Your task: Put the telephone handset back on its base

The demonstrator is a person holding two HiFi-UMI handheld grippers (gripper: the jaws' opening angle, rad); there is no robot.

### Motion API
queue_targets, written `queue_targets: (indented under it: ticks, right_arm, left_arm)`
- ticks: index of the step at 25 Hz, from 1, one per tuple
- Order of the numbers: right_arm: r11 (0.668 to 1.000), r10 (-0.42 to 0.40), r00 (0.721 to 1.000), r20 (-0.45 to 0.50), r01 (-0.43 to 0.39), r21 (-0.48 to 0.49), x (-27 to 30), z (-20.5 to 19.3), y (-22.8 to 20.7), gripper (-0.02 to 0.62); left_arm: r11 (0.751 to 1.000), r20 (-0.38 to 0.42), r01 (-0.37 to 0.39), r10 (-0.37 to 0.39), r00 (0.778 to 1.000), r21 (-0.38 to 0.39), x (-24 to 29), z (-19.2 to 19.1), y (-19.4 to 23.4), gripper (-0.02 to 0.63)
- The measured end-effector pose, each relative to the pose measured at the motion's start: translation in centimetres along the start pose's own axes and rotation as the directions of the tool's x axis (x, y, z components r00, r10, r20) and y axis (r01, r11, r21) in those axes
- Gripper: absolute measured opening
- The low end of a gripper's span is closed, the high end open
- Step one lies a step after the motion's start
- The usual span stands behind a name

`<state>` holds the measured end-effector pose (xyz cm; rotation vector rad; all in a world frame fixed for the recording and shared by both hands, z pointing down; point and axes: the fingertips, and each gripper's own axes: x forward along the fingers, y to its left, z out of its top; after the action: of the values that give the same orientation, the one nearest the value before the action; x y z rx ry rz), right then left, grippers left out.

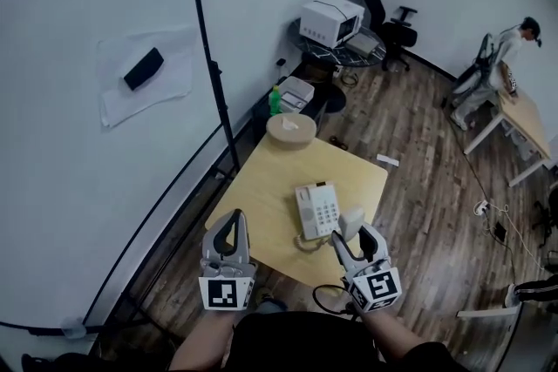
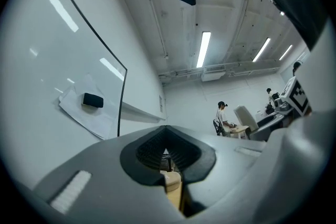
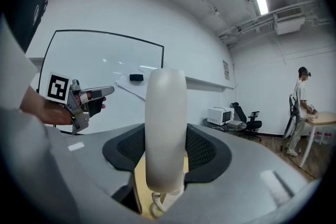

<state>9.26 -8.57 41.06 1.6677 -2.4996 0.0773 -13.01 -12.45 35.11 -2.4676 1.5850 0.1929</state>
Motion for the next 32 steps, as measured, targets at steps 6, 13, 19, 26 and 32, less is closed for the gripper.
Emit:
queue_targets:
  ticks: [6, 13, 19, 26, 32]
  right_arm:
    - [0.998, -0.06, 0.998, 0.003, 0.06, 0.0, 3.5, 0.2, -0.3, 0.225]
    - [0.994, -0.104, 0.994, -0.016, 0.104, 0.01, 7.2, 0.4, -1.0, 0.225]
    - [0.998, -0.055, 0.998, -0.04, 0.056, 0.019, 10.7, -1.5, -2.3, 0.225]
    - [0.999, -0.026, 0.99, -0.14, 0.03, 0.026, 14.4, -5.5, -4.3, 0.225]
    - [0.998, -0.026, 0.972, -0.234, 0.04, 0.052, 17.7, -10.8, -5.6, 0.225]
  left_arm:
    - [0.999, -0.005, 0.048, -0.048, 0.999, 0.003, 3.2, -1.6, 3.0, 0.0]
    - [0.998, 0.004, 0.061, -0.061, 0.998, -0.016, 5.4, -3.2, 4.6, 0.0]
    - [0.998, -0.027, 0.051, -0.051, 0.998, -0.024, 6.7, -4.8, 4.1, 0.0]
    - [0.998, -0.108, 0.055, -0.057, 0.993, -0.015, 7.1, -7.2, 1.7, 0.0]
    - [0.998, -0.115, 0.055, -0.057, 0.992, -0.025, 7.1, -8.8, 0.3, 0.0]
